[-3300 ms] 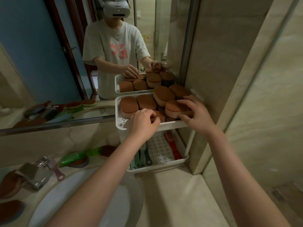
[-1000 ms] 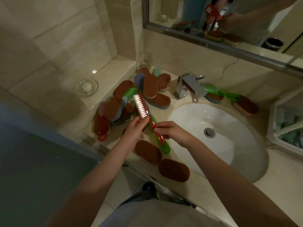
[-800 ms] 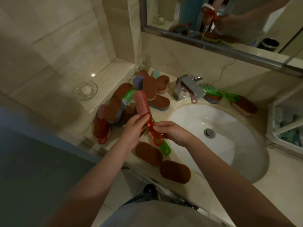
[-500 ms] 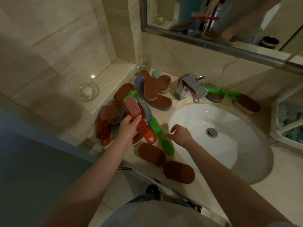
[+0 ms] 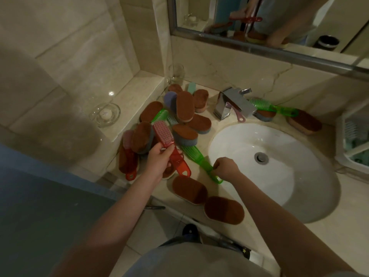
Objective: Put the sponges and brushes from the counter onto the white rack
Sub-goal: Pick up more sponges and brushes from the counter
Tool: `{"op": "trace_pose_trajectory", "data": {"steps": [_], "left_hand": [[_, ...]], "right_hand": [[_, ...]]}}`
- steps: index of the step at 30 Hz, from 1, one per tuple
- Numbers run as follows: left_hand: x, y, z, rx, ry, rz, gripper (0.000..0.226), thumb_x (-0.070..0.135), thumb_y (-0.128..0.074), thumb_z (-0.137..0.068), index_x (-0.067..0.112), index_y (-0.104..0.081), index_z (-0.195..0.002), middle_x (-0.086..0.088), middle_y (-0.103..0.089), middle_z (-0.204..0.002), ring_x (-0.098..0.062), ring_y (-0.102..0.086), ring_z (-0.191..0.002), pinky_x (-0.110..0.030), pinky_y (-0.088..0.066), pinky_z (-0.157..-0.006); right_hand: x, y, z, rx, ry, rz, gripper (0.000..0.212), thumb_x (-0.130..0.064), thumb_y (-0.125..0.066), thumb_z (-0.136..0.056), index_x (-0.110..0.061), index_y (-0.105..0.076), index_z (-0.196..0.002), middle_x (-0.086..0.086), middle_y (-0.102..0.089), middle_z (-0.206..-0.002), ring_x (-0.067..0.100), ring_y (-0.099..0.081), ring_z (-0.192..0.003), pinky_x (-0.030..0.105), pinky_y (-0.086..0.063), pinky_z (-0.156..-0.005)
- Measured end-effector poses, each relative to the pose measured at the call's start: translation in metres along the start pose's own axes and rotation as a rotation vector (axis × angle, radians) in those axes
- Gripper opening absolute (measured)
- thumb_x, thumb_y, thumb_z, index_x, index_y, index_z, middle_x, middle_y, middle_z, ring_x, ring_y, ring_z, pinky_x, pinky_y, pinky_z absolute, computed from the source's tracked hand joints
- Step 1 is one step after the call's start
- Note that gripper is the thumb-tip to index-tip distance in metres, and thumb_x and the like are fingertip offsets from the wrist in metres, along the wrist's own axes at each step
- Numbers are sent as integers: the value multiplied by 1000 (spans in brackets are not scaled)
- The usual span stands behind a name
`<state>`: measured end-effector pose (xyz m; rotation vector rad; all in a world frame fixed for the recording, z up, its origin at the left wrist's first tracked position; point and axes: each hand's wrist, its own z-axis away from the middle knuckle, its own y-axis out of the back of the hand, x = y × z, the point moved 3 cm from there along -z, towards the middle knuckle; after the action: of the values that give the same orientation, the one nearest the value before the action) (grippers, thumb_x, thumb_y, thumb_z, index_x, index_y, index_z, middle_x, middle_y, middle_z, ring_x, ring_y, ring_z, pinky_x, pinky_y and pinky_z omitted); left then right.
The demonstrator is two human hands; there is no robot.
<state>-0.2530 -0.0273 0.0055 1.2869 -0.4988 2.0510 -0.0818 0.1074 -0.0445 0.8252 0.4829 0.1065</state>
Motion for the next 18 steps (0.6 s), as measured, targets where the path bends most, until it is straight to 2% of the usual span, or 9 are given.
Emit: {"op": "trace_pose_trajectory", "data": {"steps": [2,5,9,11,14,17,18], "left_hand": [[1,-4,1,-7,-7,-7,10,22,-52,-95,28,-59,-97,8,-74,-75,-12,-69,-79,-28,-43,-66],[3,-10,2,-14,-21,16,15,21,-51,-95,19,-60,-107,1,-74,-81,-15,-70,-80,-22,-43,-56],[11,-16,5,-12,-37,104,10,16,-50,-95,22,-58,-95,-9,-71,-85,-9,-69,-67,-14,-41,-43],[15,-17,4,-2,-44,131,11,16,-50,-95,23,-58,-92,-9,-70,-86,-14,-69,-70,-18,-48,-51],[18,-18,3,17,-58,166,12,14,-51,-95,22,-58,-90,-10,-69,-88,-22,-67,-80,-33,-54,-73],[18,-20,2,35,-70,159,10,15,-52,-95,21,-59,-91,-14,-68,-93,-26,-66,-85,-38,-54,-79],[19,-22,2,35,-72,146,9,16,-52,-95,21,-59,-91,-17,-68,-97,-26,-66,-86,-37,-54,-77]], "right_hand": [[2,7,1,52,34,-69,19,-19,-69,-81,-8,-71,-96,9,-69,-102,23,-62,-98,25,-41,-69],[1,16,3,104,109,-97,16,-20,-72,-79,-8,-73,-91,9,-70,-97,24,-63,-94,25,-39,-68],[-6,26,5,78,191,-97,16,-20,-71,-82,-7,-73,-90,10,-72,-94,23,-63,-91,27,-44,-72],[-9,33,9,133,223,-102,13,-19,-69,-82,-8,-73,-89,10,-72,-91,23,-63,-88,28,-45,-71],[-14,46,18,347,245,-25,11,-19,-63,-83,-12,-70,-88,7,-68,-87,26,-61,-84,29,-42,-63],[-19,56,25,481,253,37,13,-21,-59,-87,-11,-66,-91,9,-65,-86,30,-59,-81,29,-36,-60],[-19,60,26,509,253,29,13,-21,-59,-87,-11,-66,-92,9,-65,-87,31,-59,-82,29,-37,-60]]}}
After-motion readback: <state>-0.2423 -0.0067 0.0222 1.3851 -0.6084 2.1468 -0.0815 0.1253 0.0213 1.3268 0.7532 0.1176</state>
